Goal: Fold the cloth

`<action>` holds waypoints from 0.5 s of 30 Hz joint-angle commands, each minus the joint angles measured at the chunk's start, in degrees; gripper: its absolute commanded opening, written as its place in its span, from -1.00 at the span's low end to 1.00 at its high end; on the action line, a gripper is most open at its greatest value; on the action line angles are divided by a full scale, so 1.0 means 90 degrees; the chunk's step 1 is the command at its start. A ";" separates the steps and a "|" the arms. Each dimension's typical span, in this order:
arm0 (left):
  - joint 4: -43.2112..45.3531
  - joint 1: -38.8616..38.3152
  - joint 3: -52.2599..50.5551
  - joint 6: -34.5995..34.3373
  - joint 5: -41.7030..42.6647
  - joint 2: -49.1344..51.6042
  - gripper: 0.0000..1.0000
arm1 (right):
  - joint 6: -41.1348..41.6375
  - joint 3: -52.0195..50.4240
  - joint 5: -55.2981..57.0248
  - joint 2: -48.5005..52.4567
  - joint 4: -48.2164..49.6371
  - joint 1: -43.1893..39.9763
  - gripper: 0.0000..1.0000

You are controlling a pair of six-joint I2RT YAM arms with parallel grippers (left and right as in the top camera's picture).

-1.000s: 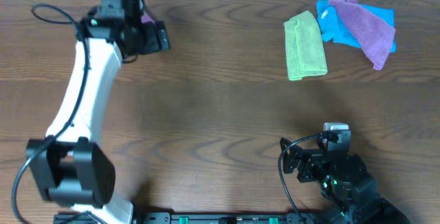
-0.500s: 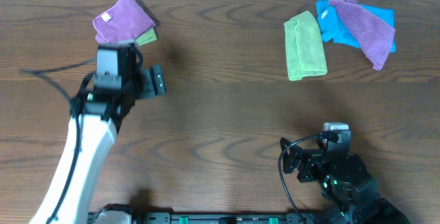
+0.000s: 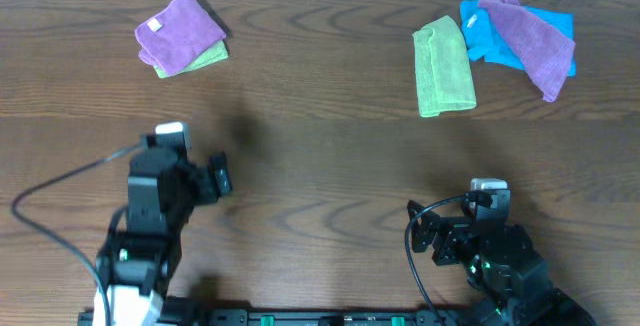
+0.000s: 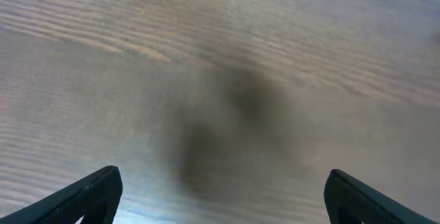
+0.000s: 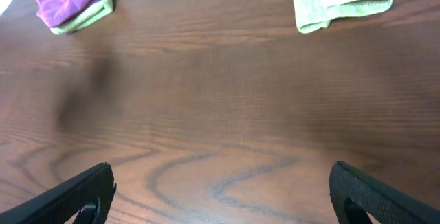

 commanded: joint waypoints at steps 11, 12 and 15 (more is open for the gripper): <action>-0.0248 0.0010 -0.1717 0.1564 0.0121 -0.2628 0.91 | 0.0097 -0.0032 0.0063 -0.0010 0.0005 -0.0034 0.99; -0.0304 0.0010 -0.1766 0.1649 0.0119 -0.2742 0.90 | 0.0097 -0.0032 0.0063 -0.0010 0.0005 -0.0034 0.98; -0.0590 0.0073 -0.1870 0.1877 0.0119 -0.3101 0.91 | 0.0097 -0.0032 0.0063 -0.0010 0.0005 -0.0034 0.98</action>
